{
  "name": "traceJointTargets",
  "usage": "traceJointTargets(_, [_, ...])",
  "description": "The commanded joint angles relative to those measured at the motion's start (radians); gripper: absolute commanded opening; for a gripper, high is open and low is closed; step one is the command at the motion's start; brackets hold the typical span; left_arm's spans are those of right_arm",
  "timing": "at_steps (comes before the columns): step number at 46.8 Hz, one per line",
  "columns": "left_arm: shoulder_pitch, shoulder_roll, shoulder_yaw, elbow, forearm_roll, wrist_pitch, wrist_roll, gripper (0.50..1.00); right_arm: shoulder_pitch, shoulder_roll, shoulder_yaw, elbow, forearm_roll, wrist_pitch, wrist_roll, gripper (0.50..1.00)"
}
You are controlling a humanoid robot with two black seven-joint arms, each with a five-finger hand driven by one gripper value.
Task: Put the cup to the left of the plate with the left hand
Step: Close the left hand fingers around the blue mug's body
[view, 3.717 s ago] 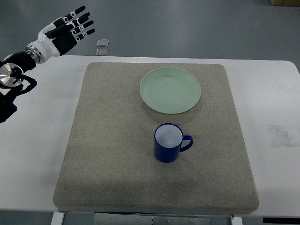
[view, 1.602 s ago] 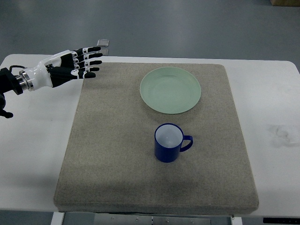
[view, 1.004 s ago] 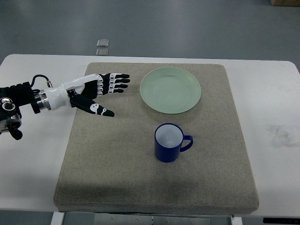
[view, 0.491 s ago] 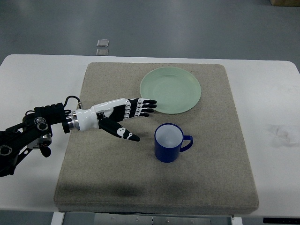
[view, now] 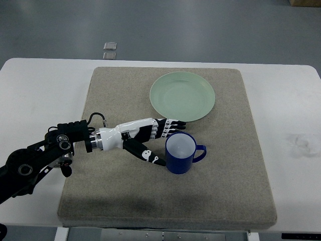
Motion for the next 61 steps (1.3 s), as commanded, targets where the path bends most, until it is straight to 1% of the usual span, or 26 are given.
traceJointTargets(1, [-0.002, -0.005, 0.009, 0.000, 0.000, 0.000, 0.001, 1.000, 0.000, 0.000, 0.000, 0.000, 0.000, 0.000, 0.000, 0.932])
traceJointTargets(22, [-0.003, -0.045, 0.036, 0.000, -0.002, 0.000, 0.003, 1.000, 0.000, 0.000, 0.000, 0.000, 0.000, 0.000, 0.000, 0.932])
traceJointTargets(56, [-0.011, -0.046, 0.052, -0.002, -0.002, 0.000, 0.003, 1.000, 0.000, 0.000, 0.000, 0.000, 0.000, 0.001, 0.000, 0.932])
traceJointTargets(61, [-0.012, -0.046, 0.052, -0.002, -0.002, 0.000, 0.003, 0.984, 0.000, 0.000, 0.000, 0.000, 0.000, 0.000, 0.000, 0.932])
